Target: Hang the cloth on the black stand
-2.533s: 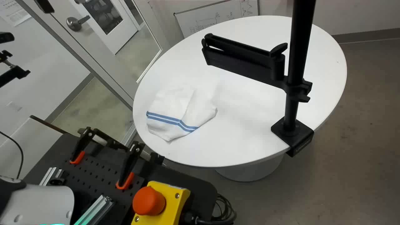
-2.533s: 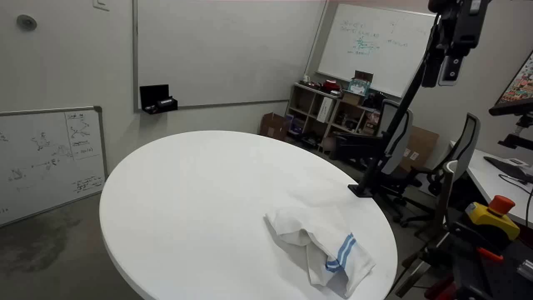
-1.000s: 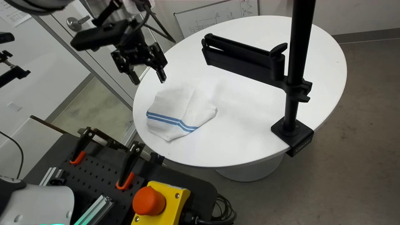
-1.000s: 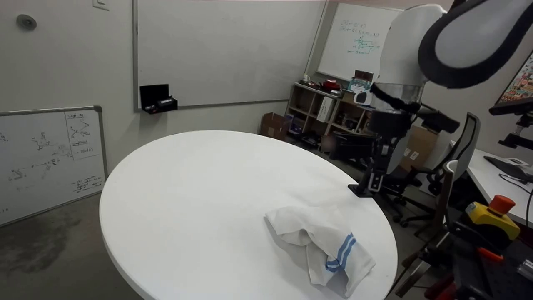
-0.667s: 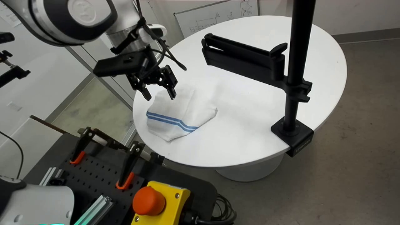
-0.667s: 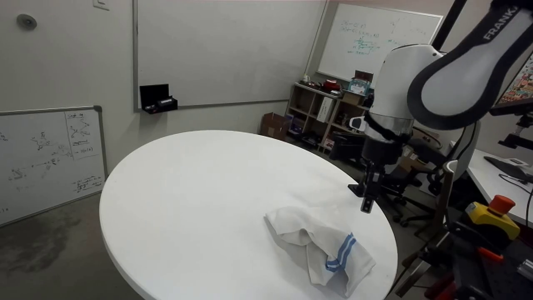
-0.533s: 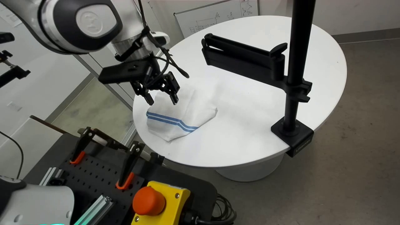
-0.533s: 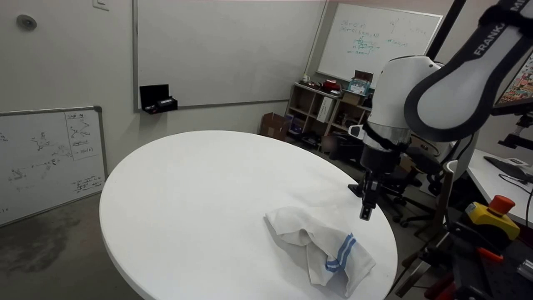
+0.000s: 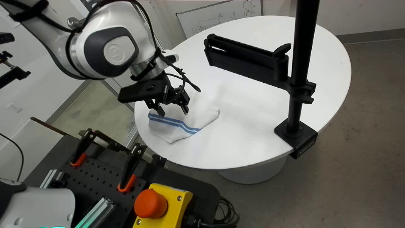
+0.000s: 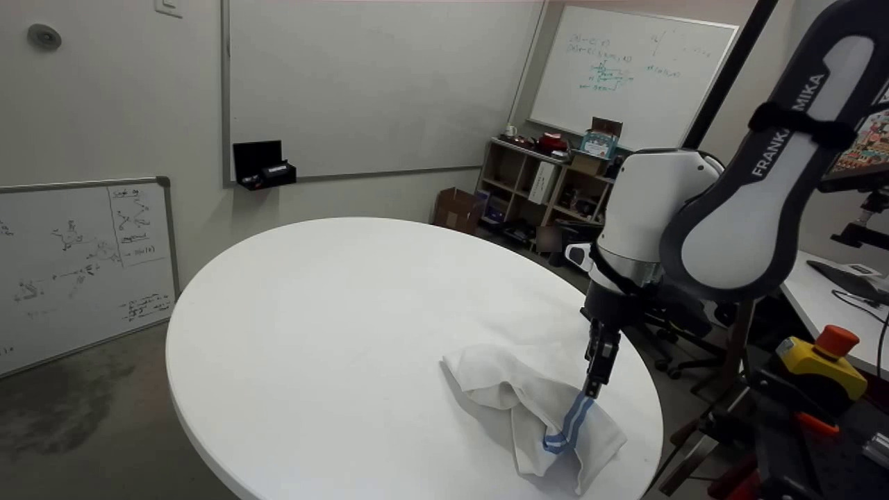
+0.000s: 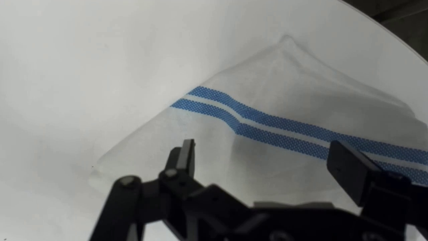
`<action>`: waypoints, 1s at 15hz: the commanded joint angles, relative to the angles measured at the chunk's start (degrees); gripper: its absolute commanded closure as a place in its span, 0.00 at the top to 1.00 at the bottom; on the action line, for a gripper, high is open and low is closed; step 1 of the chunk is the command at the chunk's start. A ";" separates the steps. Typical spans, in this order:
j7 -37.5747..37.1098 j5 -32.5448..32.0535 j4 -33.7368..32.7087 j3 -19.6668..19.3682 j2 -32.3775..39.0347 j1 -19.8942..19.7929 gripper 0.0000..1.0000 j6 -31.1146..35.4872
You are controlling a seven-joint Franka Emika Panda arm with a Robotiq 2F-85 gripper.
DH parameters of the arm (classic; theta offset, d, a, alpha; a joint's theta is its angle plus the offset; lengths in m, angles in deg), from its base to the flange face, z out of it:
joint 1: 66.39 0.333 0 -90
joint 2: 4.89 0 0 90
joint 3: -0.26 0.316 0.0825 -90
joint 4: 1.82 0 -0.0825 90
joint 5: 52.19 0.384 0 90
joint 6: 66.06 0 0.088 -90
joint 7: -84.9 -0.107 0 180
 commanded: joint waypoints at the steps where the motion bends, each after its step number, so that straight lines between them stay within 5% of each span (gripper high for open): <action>1: -2.13 -2.15 -3.52 -1.77 5.69 2.35 1.00 3.32; 7: -2.90 -1.68 -7.55 -0.51 10.58 2.47 1.00 2.32; 9: -3.15 -1.62 -8.41 -0.38 11.51 2.56 0.85 2.24; 10: -3.39 -1.55 -8.72 -0.40 11.85 2.66 0.67 2.21; 15: -4.67 -1.29 -9.53 -0.52 12.64 3.16 0.28 1.91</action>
